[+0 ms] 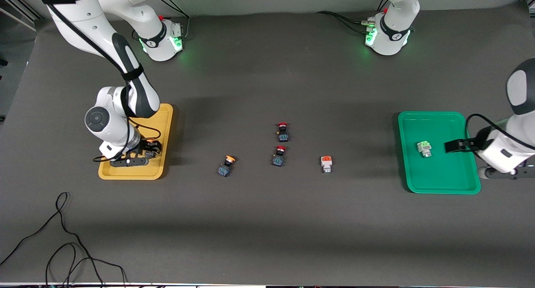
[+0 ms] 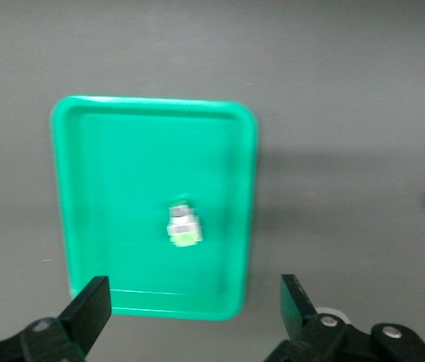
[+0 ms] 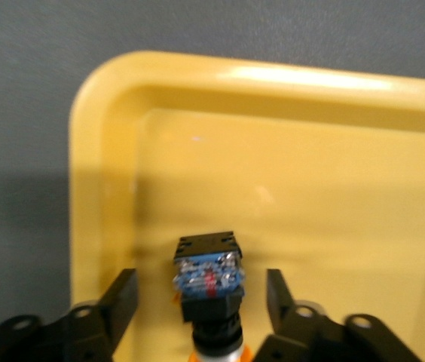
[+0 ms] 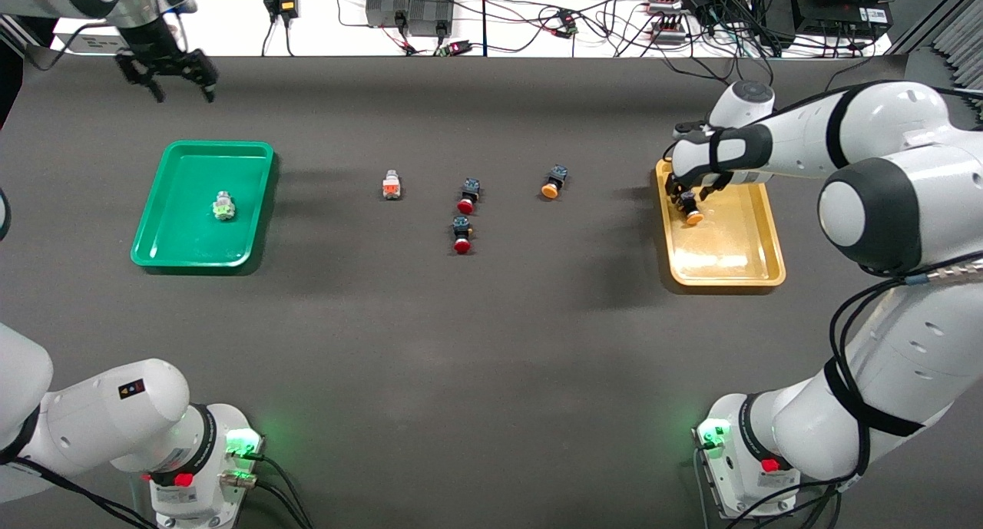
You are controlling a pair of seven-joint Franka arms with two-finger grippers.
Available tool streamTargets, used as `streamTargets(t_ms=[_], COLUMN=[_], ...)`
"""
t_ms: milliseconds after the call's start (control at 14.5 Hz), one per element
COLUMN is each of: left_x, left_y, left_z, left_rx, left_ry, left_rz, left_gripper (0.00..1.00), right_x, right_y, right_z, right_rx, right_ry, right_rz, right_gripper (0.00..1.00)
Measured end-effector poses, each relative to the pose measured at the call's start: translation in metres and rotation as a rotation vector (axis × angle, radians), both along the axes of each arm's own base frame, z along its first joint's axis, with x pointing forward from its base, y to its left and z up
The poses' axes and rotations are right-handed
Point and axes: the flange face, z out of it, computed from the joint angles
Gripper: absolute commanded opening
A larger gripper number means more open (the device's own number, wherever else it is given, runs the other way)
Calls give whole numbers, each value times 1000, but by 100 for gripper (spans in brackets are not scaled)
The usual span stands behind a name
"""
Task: Place green and yellow buttons in trays
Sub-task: 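Reach the white-orange and orange-based buttons with the left and right grippers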
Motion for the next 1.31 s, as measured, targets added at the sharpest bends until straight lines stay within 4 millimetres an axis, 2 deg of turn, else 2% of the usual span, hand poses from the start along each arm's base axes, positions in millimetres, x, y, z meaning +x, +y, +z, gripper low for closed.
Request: streamTargets(t_ms=[138, 275, 413, 482, 550, 619, 688, 826, 894, 1032, 1170, 1307], left_x=[0, -4, -16, -25, -35, -43, -49, -53, -52, -53, -59, -57], left_y=[-60, -134, -205, -236, -262, -281, -293, -301, -302, -307, -314, -316], left_z=[-10, -26, -39, -42, -43, -43, -43, -52, -63, -98, -136, -169], left_rx=[-9, -14, -18, -19, -19, -19, -18, -17, -23, -49, -70, -64], left_ry=[7, 3, -8, -10, -11, -12, -12, 1, 4, -3, -16, -47], left_rz=[6, 0, 5, -3, -21, -40, -54, -68, -69, -75, -90, -101], left_gripper=[100, 100, 100, 100, 100, 100, 100, 100, 100, 100, 100, 100], right_x=[11, 27, 46, 52, 57, 58, 59, 66, 72, 86, 97, 100], right_y=[6, 14, 23, 32, 48, 70, 98, 159, 189, 234, 258, 270], right_z=[38, 93, 149, 170, 183, 188, 187, 173, 163, 138, 107, 68], right_rx=[30, 58, 72, 82, 106, 133, 148, 130, 113, 78, 62, 44], right_ry=[27, 72, 96, 99, 96, 95, 97, 94, 87, 70, 65, 63], right_rz=[-34, -77, -124, -148, -176, -208, -239, -292, -313, -341, -352, -345], right_gripper=[100, 100, 100, 100, 100, 100, 100, 100, 100, 100, 100, 100])
